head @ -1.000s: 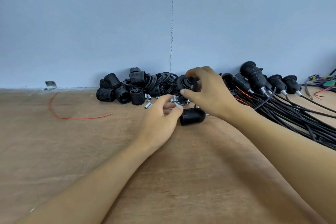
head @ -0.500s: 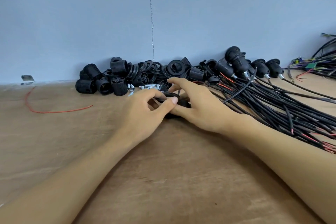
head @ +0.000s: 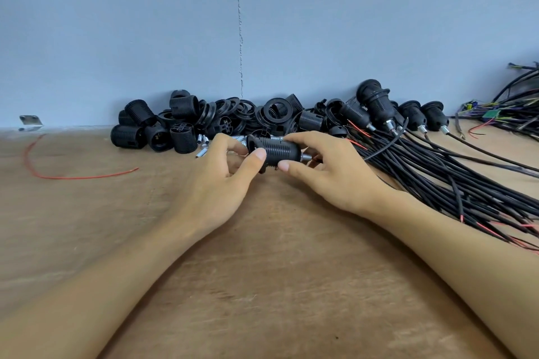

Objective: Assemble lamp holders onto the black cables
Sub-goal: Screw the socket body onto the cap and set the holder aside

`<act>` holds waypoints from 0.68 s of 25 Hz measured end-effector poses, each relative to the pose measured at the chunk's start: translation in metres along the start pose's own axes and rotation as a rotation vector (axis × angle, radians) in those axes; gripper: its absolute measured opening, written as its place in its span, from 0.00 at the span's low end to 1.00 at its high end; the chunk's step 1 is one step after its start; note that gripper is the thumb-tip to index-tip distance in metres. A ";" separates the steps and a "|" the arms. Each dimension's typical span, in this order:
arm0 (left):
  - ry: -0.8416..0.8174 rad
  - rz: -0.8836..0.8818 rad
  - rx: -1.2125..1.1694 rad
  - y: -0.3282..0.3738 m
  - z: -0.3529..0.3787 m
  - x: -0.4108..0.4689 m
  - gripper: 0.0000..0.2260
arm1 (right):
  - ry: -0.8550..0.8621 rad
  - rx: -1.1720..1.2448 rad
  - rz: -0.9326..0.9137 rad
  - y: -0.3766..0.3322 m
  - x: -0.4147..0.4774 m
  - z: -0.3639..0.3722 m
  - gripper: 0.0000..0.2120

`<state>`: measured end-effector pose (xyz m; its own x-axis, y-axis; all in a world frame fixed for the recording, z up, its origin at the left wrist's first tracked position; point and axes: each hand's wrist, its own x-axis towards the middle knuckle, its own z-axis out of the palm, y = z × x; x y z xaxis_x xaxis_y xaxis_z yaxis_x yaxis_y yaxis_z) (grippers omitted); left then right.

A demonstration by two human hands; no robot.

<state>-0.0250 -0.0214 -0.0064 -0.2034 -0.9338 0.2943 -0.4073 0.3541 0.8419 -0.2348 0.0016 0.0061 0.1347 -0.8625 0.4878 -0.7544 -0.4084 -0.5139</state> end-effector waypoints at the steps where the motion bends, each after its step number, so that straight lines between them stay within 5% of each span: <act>1: -0.020 0.001 -0.028 -0.001 0.000 0.000 0.14 | -0.009 0.008 -0.010 0.000 0.000 -0.001 0.20; 10: -0.158 0.054 -0.382 0.001 -0.006 0.002 0.21 | -0.006 -0.021 -0.039 -0.004 -0.002 0.003 0.20; 17: -0.078 0.080 -0.377 0.009 0.002 -0.007 0.08 | -0.076 -0.062 -0.099 -0.006 -0.001 0.004 0.16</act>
<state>-0.0292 -0.0119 -0.0022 -0.2942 -0.8920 0.3432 -0.0346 0.3688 0.9289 -0.2280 0.0034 0.0057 0.2565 -0.8401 0.4779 -0.7730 -0.4752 -0.4204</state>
